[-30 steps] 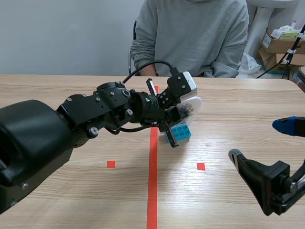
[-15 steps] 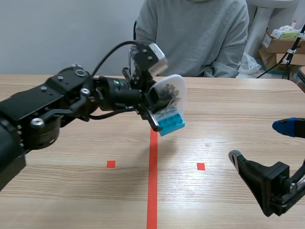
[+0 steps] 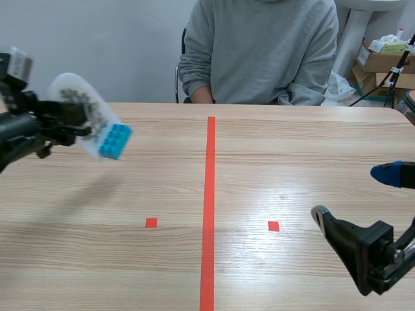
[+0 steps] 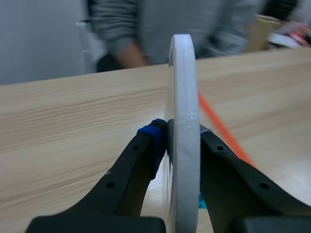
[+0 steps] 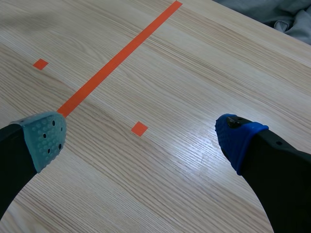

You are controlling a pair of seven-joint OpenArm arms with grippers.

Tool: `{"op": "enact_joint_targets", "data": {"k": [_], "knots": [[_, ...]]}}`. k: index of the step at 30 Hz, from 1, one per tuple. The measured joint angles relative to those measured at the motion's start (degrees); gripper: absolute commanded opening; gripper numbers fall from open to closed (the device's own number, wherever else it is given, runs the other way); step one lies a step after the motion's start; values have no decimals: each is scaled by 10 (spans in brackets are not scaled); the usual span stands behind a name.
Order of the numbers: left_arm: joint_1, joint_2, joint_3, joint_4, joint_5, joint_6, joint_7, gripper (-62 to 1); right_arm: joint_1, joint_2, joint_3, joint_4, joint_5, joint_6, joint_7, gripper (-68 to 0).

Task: Do the leaf sorting experiment

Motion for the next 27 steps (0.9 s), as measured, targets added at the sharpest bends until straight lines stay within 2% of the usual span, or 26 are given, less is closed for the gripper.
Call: {"op": "enact_joint_targets", "data": {"k": [3, 7, 11, 18, 27], "knots": [[-7, -13, -34, -30, 7, 38, -10, -567, 0, 0, 0, 0, 0, 0, -1, -37], [-37, -34, -30, -89, 43, 78, -28, -567, 0, 0, 0, 0, 0, 0, -3, -37], [-90, -46, -23, -166, 75, 100, -37, -567, 0, 0, 0, 0, 0, 0, -6, -37], [-188, -44, -22, -288, 126, 120, -43, -567, 0, 0, 0, 0, 0, 0, -9, -37], [-239, -38, -10, -373, 189, 141, -52, -568, 0, 0, 0, 0, 0, 0, -9, -37]]}}
